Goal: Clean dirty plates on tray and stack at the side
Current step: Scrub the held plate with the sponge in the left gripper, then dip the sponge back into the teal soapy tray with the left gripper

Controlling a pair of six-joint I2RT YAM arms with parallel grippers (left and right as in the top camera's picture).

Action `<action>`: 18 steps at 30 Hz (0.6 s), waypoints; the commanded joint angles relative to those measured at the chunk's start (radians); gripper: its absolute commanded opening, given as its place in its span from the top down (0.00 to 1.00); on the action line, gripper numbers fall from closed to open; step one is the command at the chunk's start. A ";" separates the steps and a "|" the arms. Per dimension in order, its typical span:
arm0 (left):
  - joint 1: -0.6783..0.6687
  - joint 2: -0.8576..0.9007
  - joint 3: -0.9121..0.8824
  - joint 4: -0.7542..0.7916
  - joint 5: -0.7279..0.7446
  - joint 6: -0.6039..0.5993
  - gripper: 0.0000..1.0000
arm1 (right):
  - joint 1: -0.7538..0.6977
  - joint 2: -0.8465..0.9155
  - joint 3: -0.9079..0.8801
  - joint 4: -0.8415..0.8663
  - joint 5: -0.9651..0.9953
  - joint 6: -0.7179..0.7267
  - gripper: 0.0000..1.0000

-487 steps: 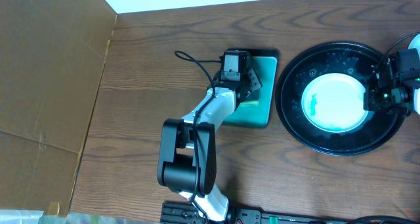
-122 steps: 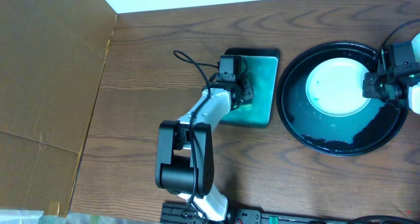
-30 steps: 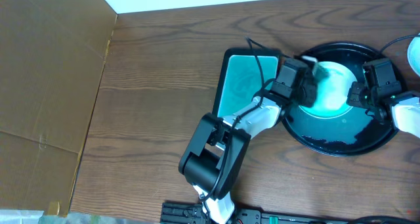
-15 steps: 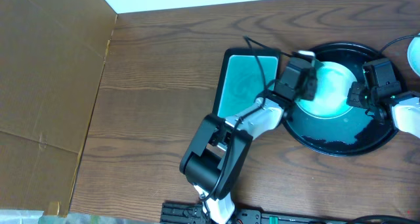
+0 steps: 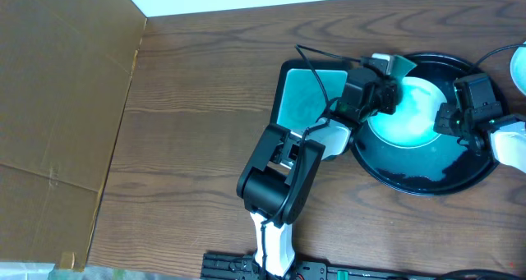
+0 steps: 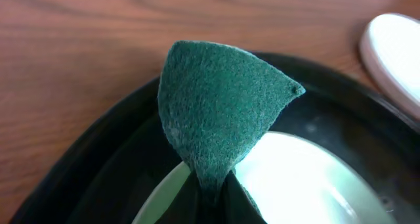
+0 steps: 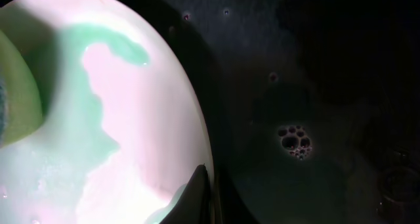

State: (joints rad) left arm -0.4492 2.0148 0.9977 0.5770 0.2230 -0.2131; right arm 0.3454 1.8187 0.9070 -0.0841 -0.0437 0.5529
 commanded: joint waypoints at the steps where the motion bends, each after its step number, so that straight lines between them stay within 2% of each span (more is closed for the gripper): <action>1: -0.011 0.005 -0.001 -0.012 0.032 -0.018 0.93 | 0.016 0.007 -0.019 -0.008 -0.006 0.000 0.98; 8: -0.004 0.000 -0.001 -0.264 0.021 -0.002 0.92 | 0.016 0.007 -0.019 -0.011 -0.018 0.000 0.99; 9: 0.002 -0.026 -0.001 -0.341 0.021 -0.002 0.93 | 0.016 0.007 -0.019 -0.017 -0.018 0.000 0.99; 15: -0.007 -0.194 -0.001 -0.486 0.021 -0.002 0.93 | 0.015 0.007 -0.019 -0.019 -0.010 0.000 0.99; 18: -0.023 -0.271 -0.001 -0.630 0.021 -0.002 0.93 | 0.015 0.007 -0.019 -0.014 -0.010 0.000 0.99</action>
State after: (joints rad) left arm -0.4587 1.8164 1.0000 0.0093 0.2375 -0.2131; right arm 0.3454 1.8187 0.9066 -0.0860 -0.0563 0.5518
